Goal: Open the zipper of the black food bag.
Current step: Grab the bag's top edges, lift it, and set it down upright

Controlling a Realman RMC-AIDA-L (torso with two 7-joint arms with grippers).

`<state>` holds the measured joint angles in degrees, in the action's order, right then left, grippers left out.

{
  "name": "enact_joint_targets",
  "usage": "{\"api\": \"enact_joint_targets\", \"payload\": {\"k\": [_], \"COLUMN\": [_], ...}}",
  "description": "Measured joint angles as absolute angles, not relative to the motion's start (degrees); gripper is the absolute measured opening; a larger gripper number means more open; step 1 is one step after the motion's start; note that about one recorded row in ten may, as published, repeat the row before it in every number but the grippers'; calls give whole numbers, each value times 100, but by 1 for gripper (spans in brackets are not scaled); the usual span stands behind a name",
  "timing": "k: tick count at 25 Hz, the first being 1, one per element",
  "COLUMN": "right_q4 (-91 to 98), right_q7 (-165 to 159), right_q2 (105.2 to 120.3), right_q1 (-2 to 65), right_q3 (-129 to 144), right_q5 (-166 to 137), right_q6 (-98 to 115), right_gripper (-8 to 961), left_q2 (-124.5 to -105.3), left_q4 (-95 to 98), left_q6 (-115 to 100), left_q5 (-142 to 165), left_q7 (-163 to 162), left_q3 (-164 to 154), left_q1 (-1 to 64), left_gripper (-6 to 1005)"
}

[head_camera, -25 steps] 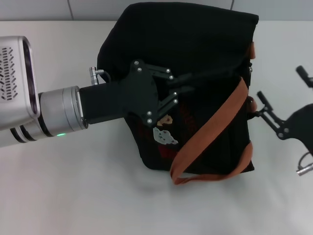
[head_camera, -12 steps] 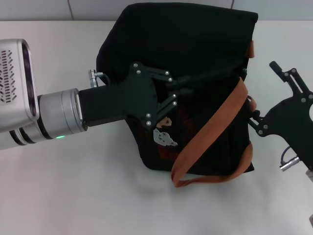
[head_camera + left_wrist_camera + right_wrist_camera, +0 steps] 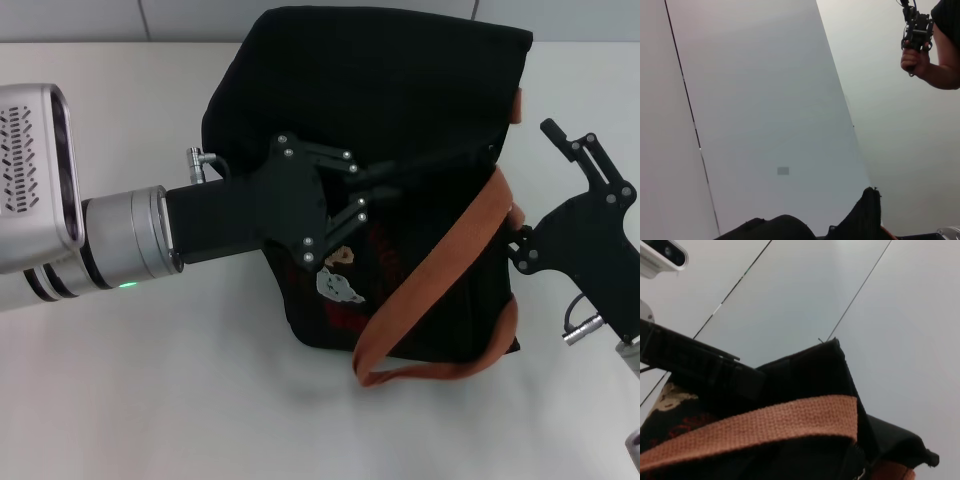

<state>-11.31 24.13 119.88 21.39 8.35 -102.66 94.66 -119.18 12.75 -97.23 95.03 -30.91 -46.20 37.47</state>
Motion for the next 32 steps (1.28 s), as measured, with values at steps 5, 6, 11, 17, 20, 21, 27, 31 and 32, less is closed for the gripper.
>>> {"api": "enact_joint_targets", "payload": {"k": [5,6,11,17,20,21,27,31,32], "right_q4": [-1135,-1136,-1171,-1196,-1196,-1196,-1195,-1200,-1203], "right_q7": [2383,2381,2393,2380,2359,2353,2349,2348,2347], "right_q2": [11988,11988,11988,11988,11988,11988,11988,11988,11988], "right_q1": [2177,2179,2185,2189,2189,2189,2184,2180,2180], "right_q3": [846,858,883,888,892,895,898,899,903], "right_q5": [-10266,-10266,-10266,-10267,-10268,-10281,-10319,-10319,-10319], "right_q6": [9445,9444,9443,9443,9424,9404,9349,9332,9320], "right_gripper": [762,762,598,304,237,215,82,-2,-2], "left_q2": [-11918,-11918,-11918,-11918,-11918,-11918,-11918,-11918,-11918], "left_q4": [1234,1234,1139,1080,1040,1037,1018,999,990], "left_q6": [-9708,-9708,-9698,-9706,-9719,-9720,-9741,-9747,-9751], "left_q5": [9503,9503,9503,9507,9510,9512,9518,9518,9518], "left_q7": [-3092,-3092,-3031,-2998,-2955,-2951,-2947,-2945,-2944], "left_q3": [-4623,-4623,-4623,-4623,-4623,-4623,-4623,-4623,-4623], "left_q1": [3730,3730,3717,3713,3709,3709,3708,3709,3709], "left_gripper": [98,98,98,98,98,98,98,98,98]}}
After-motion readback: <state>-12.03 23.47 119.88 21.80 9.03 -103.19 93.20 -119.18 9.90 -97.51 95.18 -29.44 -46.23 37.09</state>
